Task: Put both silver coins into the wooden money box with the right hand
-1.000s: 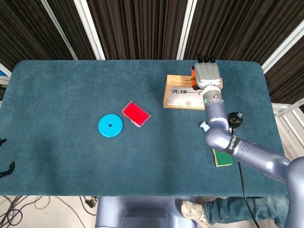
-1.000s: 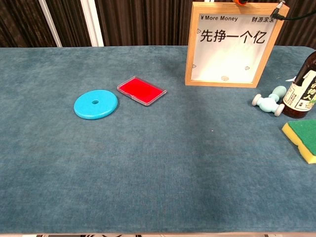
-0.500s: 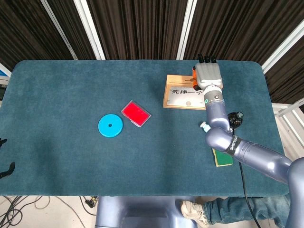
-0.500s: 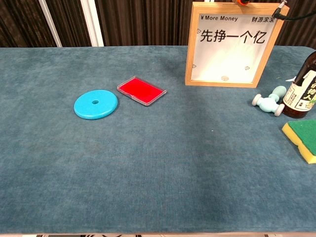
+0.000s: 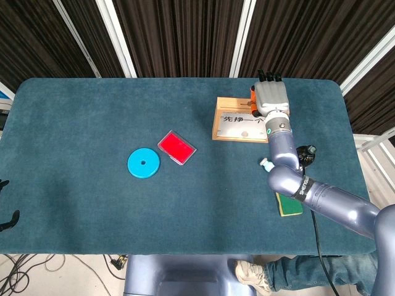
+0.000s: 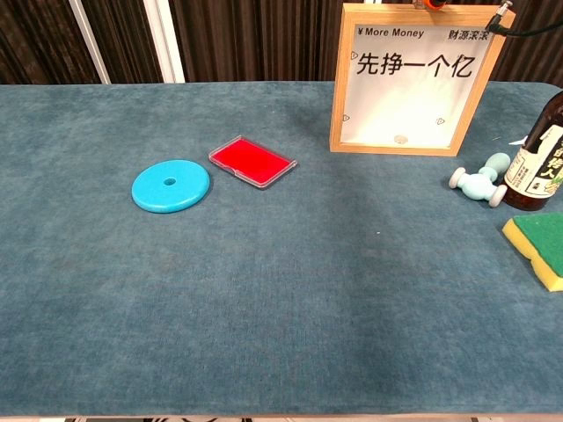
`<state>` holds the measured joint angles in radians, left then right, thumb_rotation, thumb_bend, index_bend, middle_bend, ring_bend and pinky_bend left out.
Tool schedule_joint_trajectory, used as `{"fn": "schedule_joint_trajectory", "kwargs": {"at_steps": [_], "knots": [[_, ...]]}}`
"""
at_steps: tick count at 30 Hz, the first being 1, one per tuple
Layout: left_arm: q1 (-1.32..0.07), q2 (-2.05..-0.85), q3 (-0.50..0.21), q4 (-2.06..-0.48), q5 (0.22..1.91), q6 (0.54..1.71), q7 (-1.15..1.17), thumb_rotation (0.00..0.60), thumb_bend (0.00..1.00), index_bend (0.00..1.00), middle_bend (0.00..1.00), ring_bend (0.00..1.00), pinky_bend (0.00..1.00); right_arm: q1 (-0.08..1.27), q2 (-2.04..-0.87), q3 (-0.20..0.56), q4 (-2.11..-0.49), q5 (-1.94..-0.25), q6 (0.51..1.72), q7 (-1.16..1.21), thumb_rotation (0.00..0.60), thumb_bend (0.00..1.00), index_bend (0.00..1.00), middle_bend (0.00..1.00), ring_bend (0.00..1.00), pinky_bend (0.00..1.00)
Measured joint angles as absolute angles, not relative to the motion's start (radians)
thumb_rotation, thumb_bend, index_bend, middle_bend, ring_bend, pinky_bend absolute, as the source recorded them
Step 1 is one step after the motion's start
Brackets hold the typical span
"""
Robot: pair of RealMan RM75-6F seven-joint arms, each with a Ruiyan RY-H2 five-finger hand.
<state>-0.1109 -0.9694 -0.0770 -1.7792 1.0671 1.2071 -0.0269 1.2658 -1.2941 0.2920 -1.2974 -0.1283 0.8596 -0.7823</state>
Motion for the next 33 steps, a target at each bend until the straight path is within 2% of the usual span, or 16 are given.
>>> {"fn": "schedule_joint_trajectory", "kwargs": {"at_steps": [33], "knots": [[-0.112,-0.967,-0.075,-1.782,1.062,1.204,-0.024,0.600,0.40,0.10,0.00,0.00,0.00,1.259,-1.299,0.301,-1.282,-0.136,0.852,-0.774,0.600,0.51,0.54,0.02,0.00,0.00]]}}
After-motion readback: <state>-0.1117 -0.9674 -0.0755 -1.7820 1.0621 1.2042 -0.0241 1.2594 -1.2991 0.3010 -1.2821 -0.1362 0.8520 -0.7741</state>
